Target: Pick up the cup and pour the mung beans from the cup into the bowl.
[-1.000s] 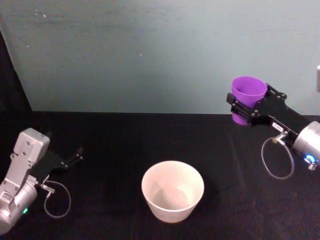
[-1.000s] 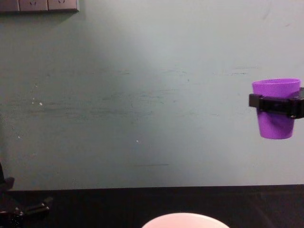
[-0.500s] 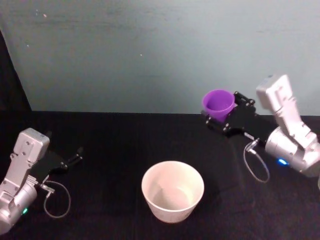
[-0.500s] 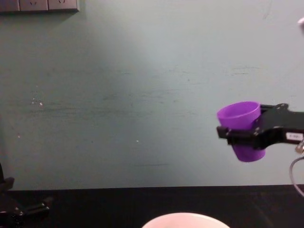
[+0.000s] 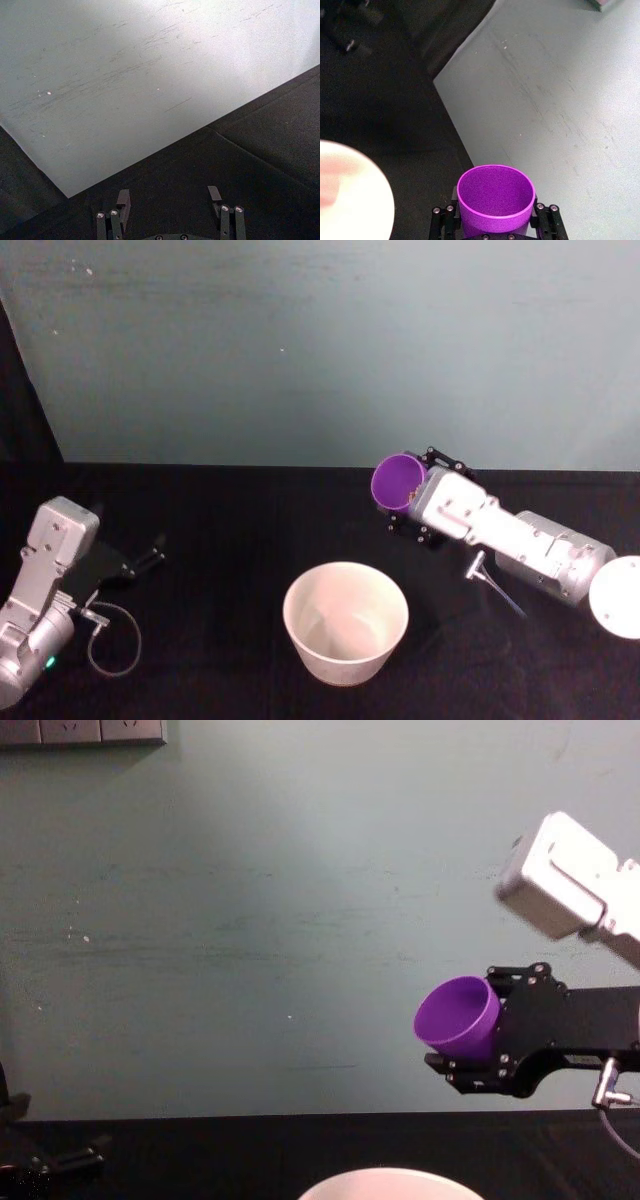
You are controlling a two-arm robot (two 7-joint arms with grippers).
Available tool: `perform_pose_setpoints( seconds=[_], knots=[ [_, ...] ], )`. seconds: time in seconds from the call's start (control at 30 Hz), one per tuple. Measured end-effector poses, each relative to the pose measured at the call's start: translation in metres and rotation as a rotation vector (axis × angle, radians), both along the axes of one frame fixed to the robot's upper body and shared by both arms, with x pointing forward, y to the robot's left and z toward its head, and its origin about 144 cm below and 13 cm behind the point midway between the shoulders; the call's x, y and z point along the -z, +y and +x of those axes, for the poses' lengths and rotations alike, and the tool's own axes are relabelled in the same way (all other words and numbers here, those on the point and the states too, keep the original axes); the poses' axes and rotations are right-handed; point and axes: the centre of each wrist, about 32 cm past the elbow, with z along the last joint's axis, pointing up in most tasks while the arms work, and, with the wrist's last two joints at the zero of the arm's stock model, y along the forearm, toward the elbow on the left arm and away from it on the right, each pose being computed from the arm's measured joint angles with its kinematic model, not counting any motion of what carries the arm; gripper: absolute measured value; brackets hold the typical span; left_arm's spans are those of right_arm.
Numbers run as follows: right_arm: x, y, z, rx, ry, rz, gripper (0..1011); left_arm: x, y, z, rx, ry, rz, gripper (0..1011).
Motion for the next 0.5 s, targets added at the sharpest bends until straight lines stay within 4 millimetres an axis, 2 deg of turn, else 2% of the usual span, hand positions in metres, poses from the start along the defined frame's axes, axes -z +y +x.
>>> perform_pose_setpoints(
  seconds=[0.5],
  knots=[
    [0.005, 0.014, -0.014, -0.041, -0.174, -0.305, 743, 0.0, 0.0, 0.0, 0.0, 0.0, 0.0, 1003]
  ],
)
